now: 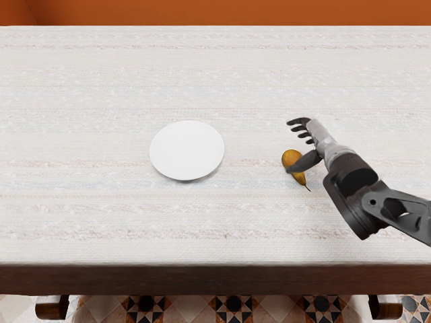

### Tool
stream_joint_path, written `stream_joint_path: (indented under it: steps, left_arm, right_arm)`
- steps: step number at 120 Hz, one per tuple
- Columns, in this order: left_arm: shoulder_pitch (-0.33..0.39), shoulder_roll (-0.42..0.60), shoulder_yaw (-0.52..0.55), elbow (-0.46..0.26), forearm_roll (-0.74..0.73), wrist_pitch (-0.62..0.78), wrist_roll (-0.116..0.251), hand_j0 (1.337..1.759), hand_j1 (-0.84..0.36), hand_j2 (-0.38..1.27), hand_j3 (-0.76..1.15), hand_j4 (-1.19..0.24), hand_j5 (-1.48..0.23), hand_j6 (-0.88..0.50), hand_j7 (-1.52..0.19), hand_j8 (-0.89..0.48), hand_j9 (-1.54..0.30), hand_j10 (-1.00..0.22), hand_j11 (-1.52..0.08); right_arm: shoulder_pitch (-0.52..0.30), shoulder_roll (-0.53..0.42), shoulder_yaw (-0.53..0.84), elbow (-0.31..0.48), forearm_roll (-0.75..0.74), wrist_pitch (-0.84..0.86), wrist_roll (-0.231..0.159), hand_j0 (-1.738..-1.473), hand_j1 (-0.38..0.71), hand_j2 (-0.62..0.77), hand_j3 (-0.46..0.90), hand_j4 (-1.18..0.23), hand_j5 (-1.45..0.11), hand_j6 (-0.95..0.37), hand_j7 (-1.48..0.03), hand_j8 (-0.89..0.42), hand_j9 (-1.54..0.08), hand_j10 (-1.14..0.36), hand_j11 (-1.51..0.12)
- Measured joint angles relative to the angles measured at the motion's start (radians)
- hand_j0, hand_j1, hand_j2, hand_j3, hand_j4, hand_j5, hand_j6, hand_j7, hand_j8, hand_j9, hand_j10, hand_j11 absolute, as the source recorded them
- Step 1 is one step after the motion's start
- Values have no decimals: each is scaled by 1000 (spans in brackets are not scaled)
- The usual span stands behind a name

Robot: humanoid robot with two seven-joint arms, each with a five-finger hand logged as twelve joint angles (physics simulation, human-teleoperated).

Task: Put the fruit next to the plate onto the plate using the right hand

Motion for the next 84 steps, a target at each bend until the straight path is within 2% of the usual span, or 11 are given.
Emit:
stream_joint_path:
  steps: [60,84]
  left_arm:
    - [0,0,0,0,0,0,0,1658,349,0,0,0,0,0,0,0,0,0,0]
    - [0,0,0,0,0,0,0,1658,349,0,0,0,0,0,0,0,0,0,0]
  right_arm:
    - [-53,48,-31,-38,-132,0,0,-1658,69,-67,0,-350,-454,-351,-454,-351,-454,-350,-454]
    - [-57,72,-32,-38,-146,0,0,-1658,144,-79,0,-417,-533,-416,-536,-383,-537,-415,-537]
